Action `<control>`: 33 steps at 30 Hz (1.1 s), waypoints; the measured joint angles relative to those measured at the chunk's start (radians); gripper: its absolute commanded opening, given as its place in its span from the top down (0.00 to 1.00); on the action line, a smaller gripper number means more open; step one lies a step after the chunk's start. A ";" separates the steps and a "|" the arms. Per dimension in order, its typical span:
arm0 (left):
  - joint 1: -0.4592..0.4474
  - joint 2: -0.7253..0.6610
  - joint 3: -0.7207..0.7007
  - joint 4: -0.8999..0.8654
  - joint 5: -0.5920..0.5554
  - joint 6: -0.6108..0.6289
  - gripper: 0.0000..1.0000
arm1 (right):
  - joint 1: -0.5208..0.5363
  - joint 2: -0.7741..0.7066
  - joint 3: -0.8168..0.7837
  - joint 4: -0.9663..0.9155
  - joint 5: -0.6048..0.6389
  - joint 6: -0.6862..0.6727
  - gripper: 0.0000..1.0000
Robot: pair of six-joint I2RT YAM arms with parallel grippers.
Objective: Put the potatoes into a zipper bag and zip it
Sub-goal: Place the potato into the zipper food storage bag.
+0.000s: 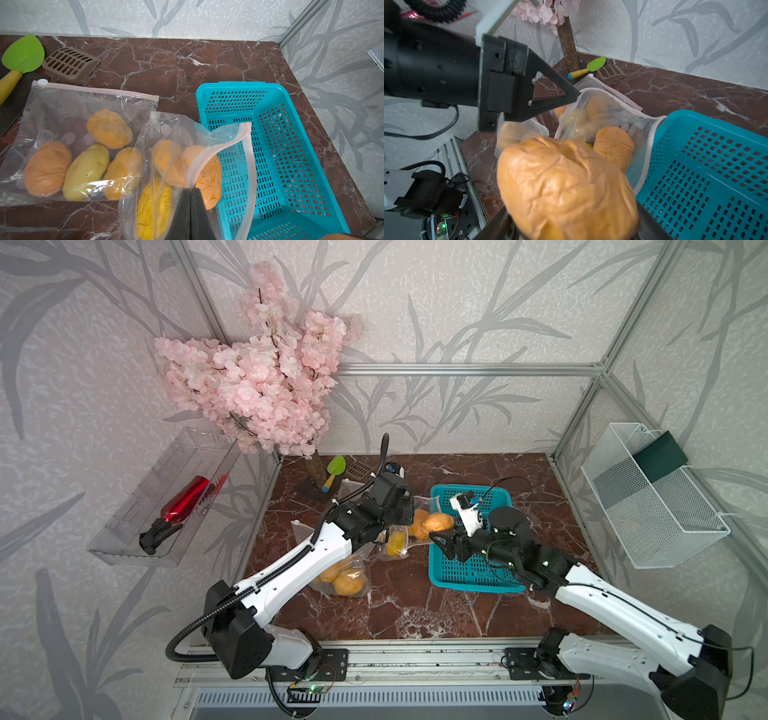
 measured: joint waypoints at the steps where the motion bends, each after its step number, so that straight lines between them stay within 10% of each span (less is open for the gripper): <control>1: 0.000 0.000 0.000 0.000 0.002 0.000 1.00 | 0.003 0.029 0.010 0.002 0.000 0.000 0.57; 13: 0.000 -0.006 0.000 0.000 0.013 0.000 1.00 | 0.006 0.291 0.116 0.000 0.010 -0.007 0.54; 23: 0.000 -0.027 -0.008 0.001 0.016 0.000 1.00 | 0.008 0.329 0.146 0.001 0.009 -0.017 0.02; 33: 0.003 -0.051 -0.032 0.008 0.013 -0.005 1.00 | 0.008 0.179 0.101 -0.008 0.074 -0.035 0.01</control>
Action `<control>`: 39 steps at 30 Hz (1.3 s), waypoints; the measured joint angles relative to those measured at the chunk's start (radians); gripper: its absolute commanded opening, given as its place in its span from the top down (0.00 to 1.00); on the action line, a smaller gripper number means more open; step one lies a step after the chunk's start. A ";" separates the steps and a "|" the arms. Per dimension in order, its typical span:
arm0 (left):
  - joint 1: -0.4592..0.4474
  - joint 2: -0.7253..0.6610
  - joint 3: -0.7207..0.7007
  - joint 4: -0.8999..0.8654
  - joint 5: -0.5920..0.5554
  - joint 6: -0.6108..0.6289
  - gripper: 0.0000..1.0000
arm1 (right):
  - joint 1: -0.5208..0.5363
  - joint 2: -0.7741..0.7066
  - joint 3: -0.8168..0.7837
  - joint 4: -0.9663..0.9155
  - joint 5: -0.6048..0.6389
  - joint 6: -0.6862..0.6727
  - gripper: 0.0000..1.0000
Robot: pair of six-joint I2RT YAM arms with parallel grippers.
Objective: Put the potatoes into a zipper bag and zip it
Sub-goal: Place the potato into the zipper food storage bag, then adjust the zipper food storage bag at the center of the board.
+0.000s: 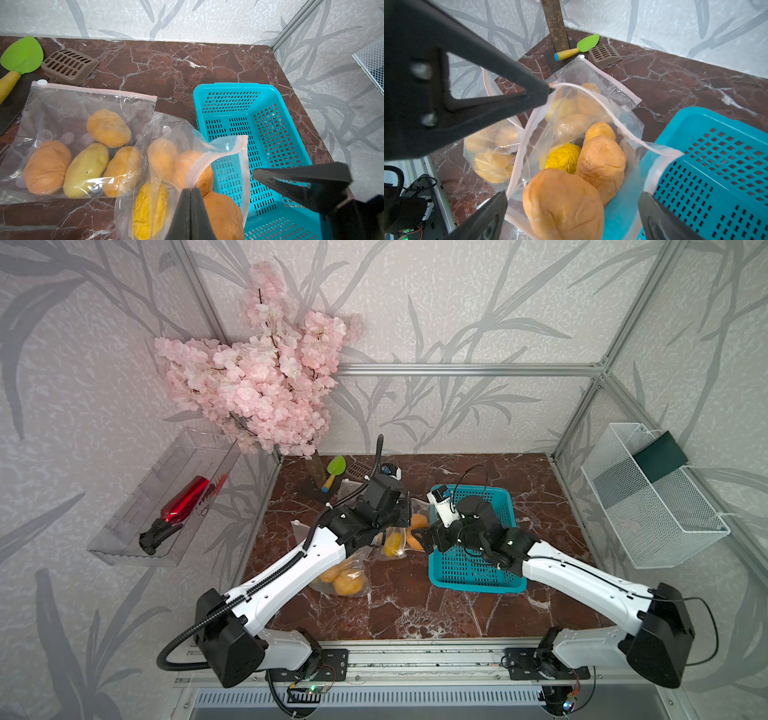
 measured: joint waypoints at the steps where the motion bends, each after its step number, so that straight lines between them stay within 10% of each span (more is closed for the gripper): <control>1: 0.000 0.000 0.000 0.000 0.000 0.000 1.00 | 0.000 -0.019 -0.009 0.000 0.016 0.001 0.01; 18: 0.002 -0.011 -0.008 0.003 0.000 -0.001 1.00 | -0.059 0.025 -0.107 -0.006 0.077 0.067 0.54; 25: 0.002 -0.026 -0.008 0.003 -0.001 -0.001 1.00 | -0.076 0.099 -0.102 0.003 0.051 0.078 0.99; 39: 0.002 -0.040 -0.022 0.042 0.074 -0.023 1.00 | -0.078 0.010 0.063 -0.172 0.115 0.019 1.00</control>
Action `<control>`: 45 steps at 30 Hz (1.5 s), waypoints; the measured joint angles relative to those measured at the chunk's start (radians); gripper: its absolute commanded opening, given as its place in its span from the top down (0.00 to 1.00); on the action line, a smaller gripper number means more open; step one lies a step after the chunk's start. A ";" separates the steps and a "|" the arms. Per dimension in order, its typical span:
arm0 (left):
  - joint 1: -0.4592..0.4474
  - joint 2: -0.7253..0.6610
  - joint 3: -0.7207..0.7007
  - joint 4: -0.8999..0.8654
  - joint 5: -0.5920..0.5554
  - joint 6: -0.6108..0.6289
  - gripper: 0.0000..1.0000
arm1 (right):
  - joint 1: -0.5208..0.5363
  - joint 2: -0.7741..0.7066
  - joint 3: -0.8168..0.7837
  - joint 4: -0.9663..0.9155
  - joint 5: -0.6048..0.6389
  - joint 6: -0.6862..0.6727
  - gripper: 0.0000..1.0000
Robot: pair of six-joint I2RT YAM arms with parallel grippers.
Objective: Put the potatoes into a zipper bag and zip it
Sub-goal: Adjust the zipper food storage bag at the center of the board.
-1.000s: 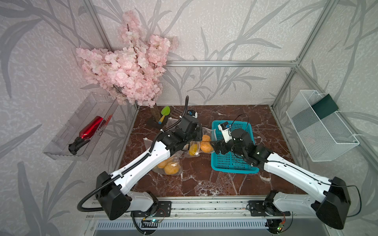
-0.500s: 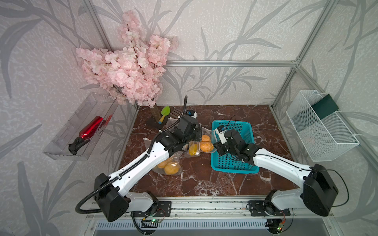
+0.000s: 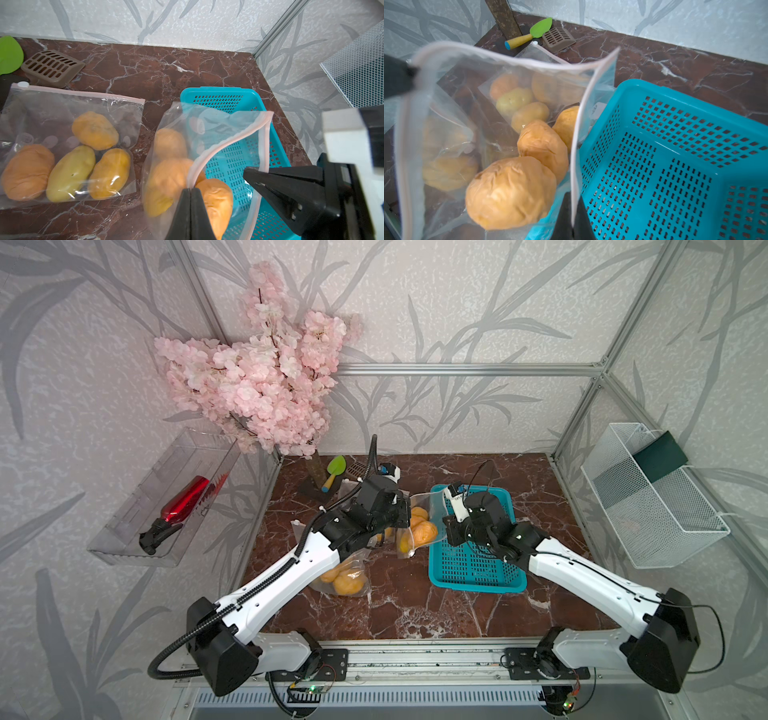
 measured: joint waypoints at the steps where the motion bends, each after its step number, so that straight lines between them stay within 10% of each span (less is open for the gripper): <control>1: 0.000 0.010 0.000 0.006 0.005 -0.006 1.00 | 0.000 0.000 0.019 -0.011 0.006 -0.005 1.00; 11: 0.010 0.093 0.004 0.010 -0.011 -0.076 1.00 | 0.000 0.161 0.186 -0.047 -0.026 -0.058 1.00; 20: 0.072 0.095 0.004 0.008 -0.115 -0.137 1.00 | 0.000 0.201 0.162 0.051 -0.068 -0.124 0.00; 32: 0.179 0.130 0.018 0.010 -0.142 -0.284 1.00 | 0.071 -0.102 -0.464 0.686 -0.203 -0.319 0.01; 45: 0.195 0.108 -0.040 0.053 -0.154 -0.402 1.00 | 0.091 0.241 -0.552 1.290 -0.377 -0.332 0.03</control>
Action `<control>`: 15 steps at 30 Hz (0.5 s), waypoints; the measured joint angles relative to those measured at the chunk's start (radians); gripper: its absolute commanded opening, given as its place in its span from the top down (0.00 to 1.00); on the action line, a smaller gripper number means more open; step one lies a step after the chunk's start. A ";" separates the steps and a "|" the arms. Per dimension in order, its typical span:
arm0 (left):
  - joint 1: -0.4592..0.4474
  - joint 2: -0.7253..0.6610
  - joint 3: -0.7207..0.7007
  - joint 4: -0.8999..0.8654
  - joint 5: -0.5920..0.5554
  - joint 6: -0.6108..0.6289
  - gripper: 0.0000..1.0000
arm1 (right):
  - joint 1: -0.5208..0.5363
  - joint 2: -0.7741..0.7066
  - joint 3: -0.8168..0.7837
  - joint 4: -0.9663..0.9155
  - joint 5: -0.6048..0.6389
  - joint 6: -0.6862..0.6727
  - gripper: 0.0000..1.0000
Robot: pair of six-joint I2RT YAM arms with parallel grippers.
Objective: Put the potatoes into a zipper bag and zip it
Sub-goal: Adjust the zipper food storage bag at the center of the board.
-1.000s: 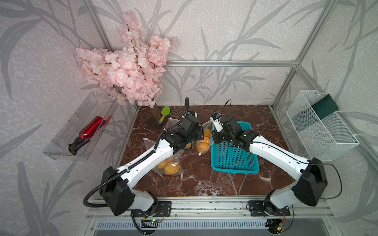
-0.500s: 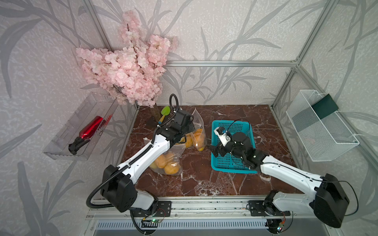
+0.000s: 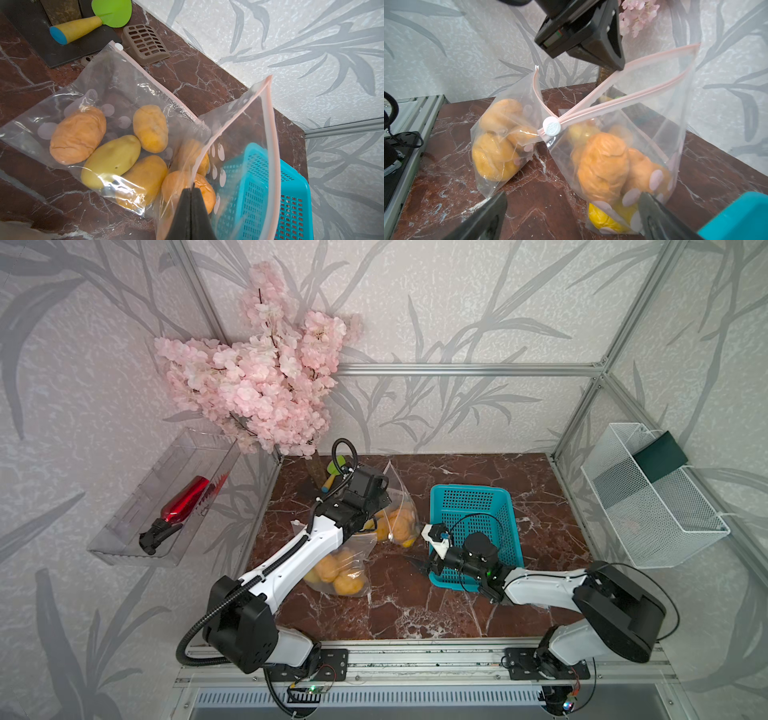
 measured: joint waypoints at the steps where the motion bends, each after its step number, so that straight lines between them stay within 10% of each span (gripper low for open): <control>1: 0.000 -0.005 -0.004 0.003 0.000 -0.004 1.00 | 0.002 0.031 0.000 0.040 -0.015 0.003 0.05; 15: 0.003 -0.026 -0.023 0.025 0.014 -0.035 1.00 | 0.072 0.272 0.153 0.211 0.096 0.002 0.33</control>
